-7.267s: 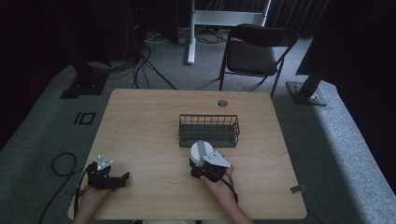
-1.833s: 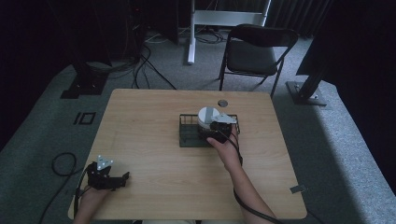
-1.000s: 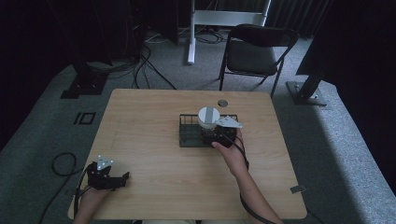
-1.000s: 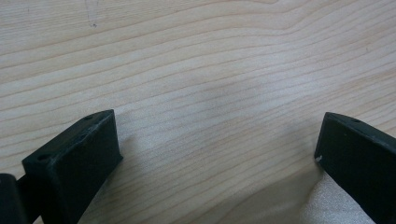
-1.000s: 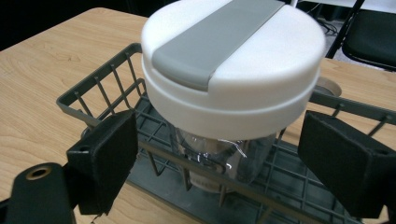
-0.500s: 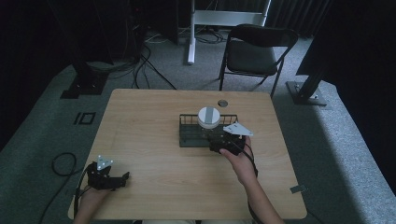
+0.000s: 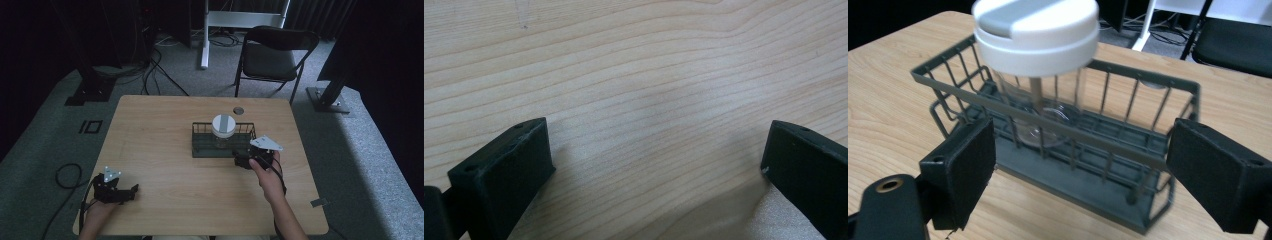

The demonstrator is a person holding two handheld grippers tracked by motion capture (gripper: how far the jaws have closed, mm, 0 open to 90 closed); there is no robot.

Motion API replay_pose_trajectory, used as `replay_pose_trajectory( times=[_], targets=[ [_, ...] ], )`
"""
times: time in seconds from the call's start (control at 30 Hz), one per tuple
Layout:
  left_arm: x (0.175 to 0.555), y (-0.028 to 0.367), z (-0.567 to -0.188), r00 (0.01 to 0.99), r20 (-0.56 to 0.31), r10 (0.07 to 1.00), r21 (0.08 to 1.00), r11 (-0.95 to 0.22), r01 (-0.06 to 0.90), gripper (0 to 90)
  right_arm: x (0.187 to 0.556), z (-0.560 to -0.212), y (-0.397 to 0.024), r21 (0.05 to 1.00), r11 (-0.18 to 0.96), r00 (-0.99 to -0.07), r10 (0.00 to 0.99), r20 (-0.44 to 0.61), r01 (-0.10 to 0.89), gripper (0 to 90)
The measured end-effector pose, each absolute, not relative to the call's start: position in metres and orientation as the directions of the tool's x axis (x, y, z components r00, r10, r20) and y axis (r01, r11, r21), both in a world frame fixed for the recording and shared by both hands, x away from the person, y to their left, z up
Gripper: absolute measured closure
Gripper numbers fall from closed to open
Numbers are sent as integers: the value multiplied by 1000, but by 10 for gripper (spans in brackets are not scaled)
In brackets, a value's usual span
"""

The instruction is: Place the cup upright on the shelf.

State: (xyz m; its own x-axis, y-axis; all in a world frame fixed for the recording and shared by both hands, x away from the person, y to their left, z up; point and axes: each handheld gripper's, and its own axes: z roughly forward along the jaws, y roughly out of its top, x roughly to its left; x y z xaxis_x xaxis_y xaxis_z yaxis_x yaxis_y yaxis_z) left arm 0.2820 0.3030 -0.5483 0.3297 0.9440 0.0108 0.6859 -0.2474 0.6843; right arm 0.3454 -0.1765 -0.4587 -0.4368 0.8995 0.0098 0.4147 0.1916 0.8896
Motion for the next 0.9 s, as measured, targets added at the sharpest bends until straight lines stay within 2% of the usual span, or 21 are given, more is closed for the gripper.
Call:
replay_pose_trajectory(
  times=[0.37, 0.9],
  targets=[
    [282, 303, -548, 325, 11, 946, 684, -244, 687, 2, 336, -464, -198, 881, 192, -414, 910, 5, 433, 121],
    [282, 303, -548, 325, 11, 946, 684, -245, 687, 2, 325, -496, -232, 853, 177, -328, 945, -7, 490, 133]
  ],
)
